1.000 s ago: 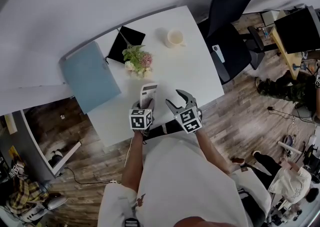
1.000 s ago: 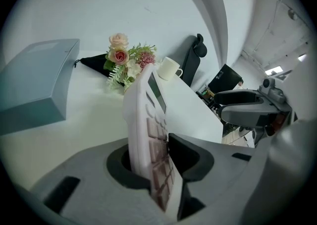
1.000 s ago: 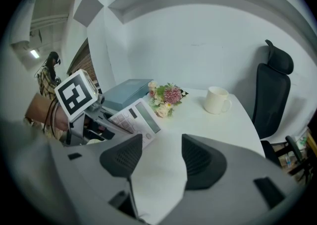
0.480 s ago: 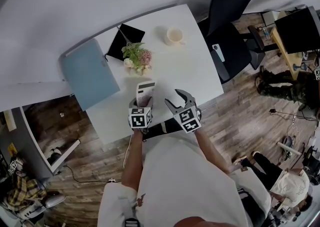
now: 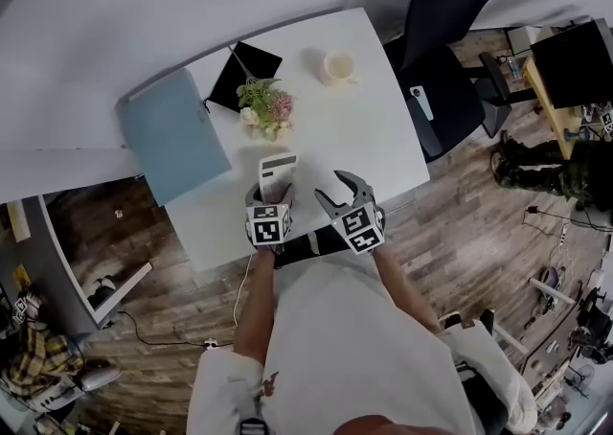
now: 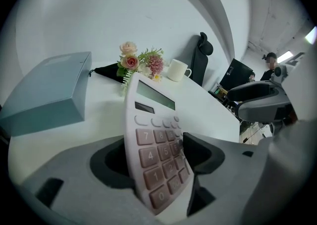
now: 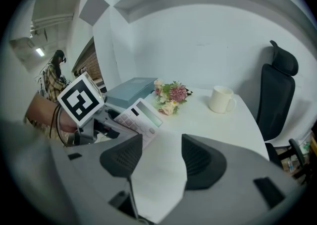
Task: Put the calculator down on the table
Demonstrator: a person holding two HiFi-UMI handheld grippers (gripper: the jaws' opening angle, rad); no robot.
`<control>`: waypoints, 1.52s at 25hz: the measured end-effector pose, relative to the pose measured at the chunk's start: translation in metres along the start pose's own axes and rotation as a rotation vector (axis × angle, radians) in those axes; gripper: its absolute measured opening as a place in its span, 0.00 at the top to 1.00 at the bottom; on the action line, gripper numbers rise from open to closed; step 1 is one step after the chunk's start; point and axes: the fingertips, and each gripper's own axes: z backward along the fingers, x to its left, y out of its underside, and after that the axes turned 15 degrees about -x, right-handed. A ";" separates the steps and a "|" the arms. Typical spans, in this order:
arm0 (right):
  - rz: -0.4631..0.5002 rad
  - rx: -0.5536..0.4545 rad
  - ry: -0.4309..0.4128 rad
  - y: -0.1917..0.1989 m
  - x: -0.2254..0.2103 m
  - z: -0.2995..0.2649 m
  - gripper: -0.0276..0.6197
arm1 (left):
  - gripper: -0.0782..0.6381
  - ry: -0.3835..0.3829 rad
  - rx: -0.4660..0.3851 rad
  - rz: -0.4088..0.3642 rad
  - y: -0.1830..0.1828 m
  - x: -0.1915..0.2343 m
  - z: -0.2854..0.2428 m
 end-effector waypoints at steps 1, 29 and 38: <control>0.001 0.001 -0.004 0.000 0.001 -0.001 0.57 | 0.45 -0.008 -0.006 -0.004 0.000 0.001 0.000; 0.057 0.017 -0.055 0.002 0.023 -0.006 0.57 | 0.32 -0.082 -0.057 -0.040 0.021 0.017 0.012; 0.035 -0.111 -0.009 -0.024 0.024 0.000 0.55 | 0.34 -0.055 -0.264 -0.072 -0.048 0.009 0.052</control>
